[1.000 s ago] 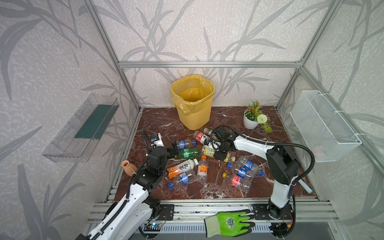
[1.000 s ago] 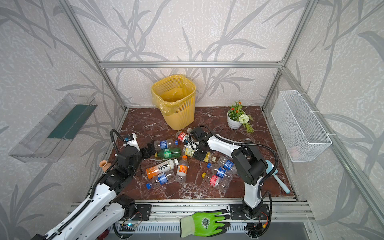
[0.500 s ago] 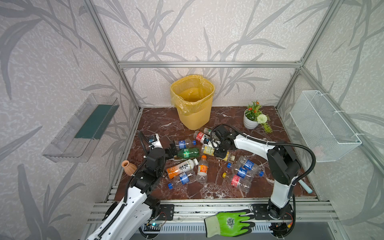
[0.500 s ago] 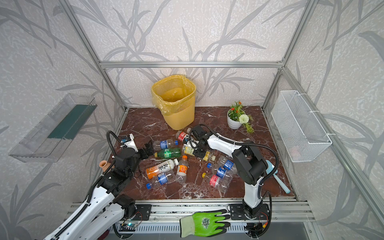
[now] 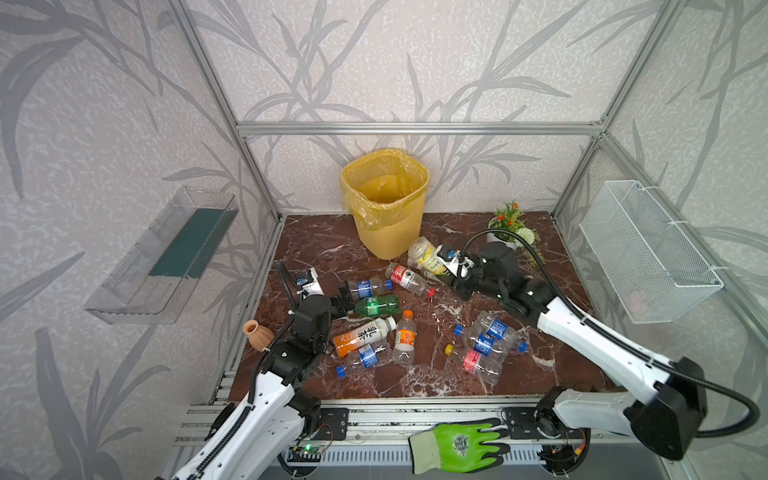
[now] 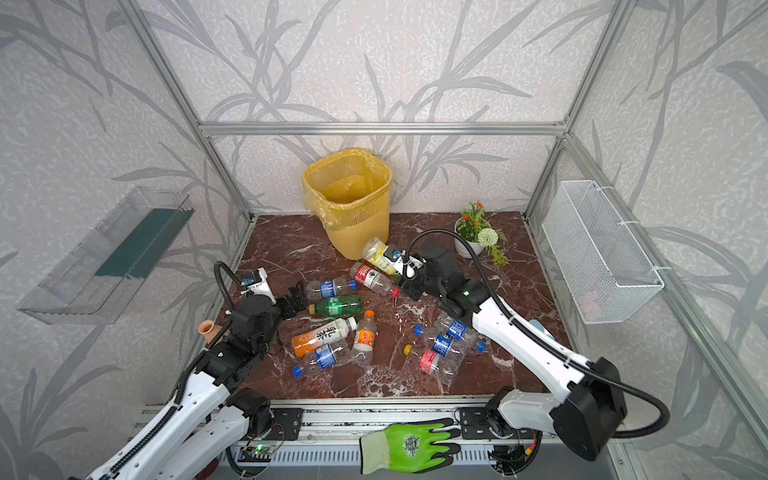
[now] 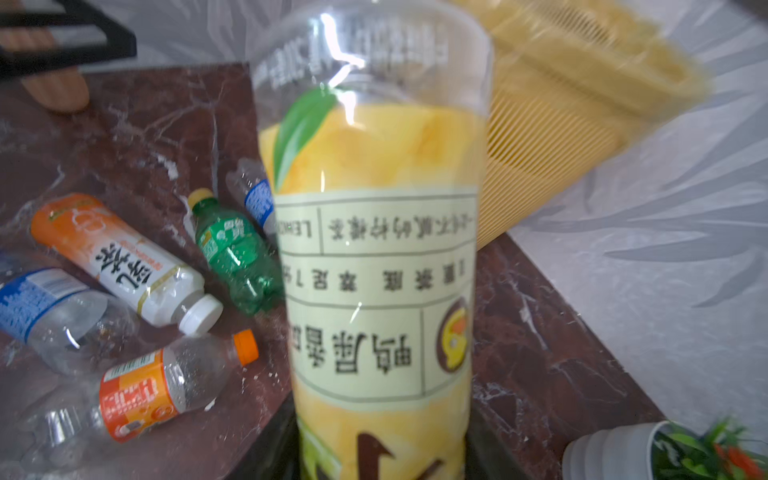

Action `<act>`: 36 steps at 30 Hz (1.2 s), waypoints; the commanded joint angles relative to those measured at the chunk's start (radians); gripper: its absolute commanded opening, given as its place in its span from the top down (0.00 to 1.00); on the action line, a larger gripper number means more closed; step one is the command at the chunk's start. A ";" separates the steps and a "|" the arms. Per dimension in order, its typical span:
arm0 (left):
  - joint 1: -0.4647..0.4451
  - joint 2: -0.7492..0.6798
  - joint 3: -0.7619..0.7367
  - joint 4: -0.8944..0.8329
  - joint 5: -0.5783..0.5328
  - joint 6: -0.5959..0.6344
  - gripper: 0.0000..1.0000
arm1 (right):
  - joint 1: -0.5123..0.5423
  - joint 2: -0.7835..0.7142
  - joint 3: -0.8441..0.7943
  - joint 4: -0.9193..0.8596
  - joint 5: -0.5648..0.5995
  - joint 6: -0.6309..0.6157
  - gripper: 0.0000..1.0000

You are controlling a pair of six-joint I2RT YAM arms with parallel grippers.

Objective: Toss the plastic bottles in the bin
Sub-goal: 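Lift the yellow lemon-tea bottle with the right gripper and drop it into the bin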

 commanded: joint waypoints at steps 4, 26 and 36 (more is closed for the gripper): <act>0.011 0.024 0.008 -0.042 -0.082 -0.055 0.01 | -0.007 -0.192 -0.146 0.658 0.066 0.138 0.48; 0.012 0.168 0.104 -0.103 0.018 -0.065 0.01 | -0.080 0.936 1.225 0.250 -0.032 0.358 0.13; 0.012 0.167 0.095 -0.076 0.074 -0.029 0.01 | -0.092 0.700 0.975 0.359 0.011 0.305 0.07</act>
